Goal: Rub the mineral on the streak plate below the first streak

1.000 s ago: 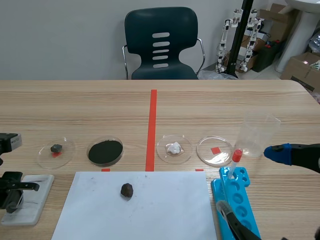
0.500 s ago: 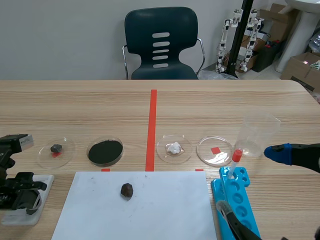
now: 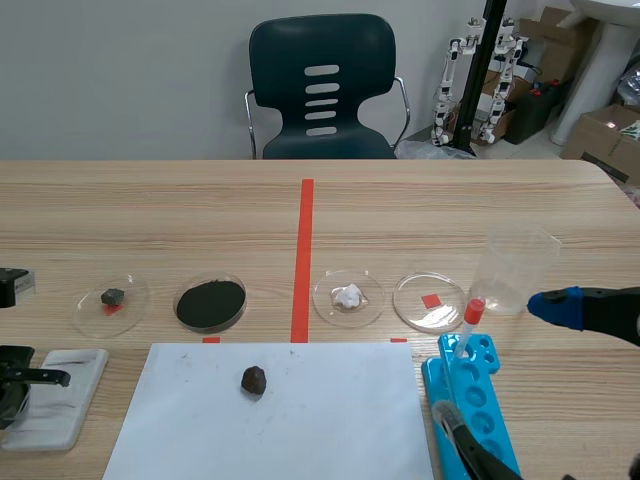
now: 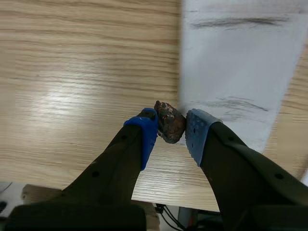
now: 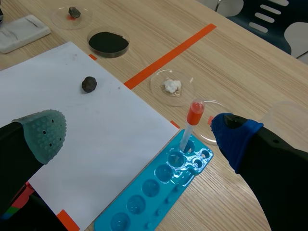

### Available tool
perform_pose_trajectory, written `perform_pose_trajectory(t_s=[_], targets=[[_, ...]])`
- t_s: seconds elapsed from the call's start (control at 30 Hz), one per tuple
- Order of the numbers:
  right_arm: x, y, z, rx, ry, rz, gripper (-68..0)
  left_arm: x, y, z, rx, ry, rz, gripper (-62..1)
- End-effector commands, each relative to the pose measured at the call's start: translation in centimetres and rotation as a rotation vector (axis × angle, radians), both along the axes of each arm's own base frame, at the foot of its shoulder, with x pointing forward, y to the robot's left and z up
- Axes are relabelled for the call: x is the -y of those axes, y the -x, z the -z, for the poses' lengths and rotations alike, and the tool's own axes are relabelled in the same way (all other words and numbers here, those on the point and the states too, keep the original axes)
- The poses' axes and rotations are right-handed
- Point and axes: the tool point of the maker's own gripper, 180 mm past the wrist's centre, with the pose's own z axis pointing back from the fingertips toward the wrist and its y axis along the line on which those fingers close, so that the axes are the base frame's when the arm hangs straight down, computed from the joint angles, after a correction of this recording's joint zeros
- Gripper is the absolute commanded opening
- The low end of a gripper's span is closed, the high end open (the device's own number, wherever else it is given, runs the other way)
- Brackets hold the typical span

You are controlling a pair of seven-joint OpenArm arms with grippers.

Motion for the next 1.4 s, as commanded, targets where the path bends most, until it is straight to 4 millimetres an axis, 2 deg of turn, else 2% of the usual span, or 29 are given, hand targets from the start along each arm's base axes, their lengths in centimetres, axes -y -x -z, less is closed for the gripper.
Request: perform_pose_trajectory(t_s=[0.0, 0.13, 0.67, 0.87, 1.1, 1.37], targets=[[0.0, -0.4, -0.6, 0.022, -0.011, 0.005, -3.7, -1.2, 0.6, 0.0, -0.019, -0.05, -0.009, -58.3], [0.0, -0.4, -0.6, 0.022, -0.011, 0.005, -3.7, -1.9, 0.5, -0.2, -0.015, -0.091, -0.012, -58.3], [0.0, -0.4, -0.6, 0.022, -0.011, 0.005, -3.7, -2.0, 0.4, -0.3, -0.011, -0.094, -0.011, -58.3], [0.0, -0.4, -0.5, 0.022, -0.01, 0.005, -3.7, -2.1, -0.2, -0.5, 0.029, -0.096, 0.001, -58.3], [0.0, -0.4, -0.5, 0.022, -0.01, 0.005, -3.7, -0.6, -2.0, -2.6, 0.18, -0.059, 0.071, -58.3], [0.0, -0.4, -0.5, 0.022, -0.01, 0.005, -3.7, 2.0, -3.4, -6.6, 0.405, -0.01, 0.157, -58.3]])
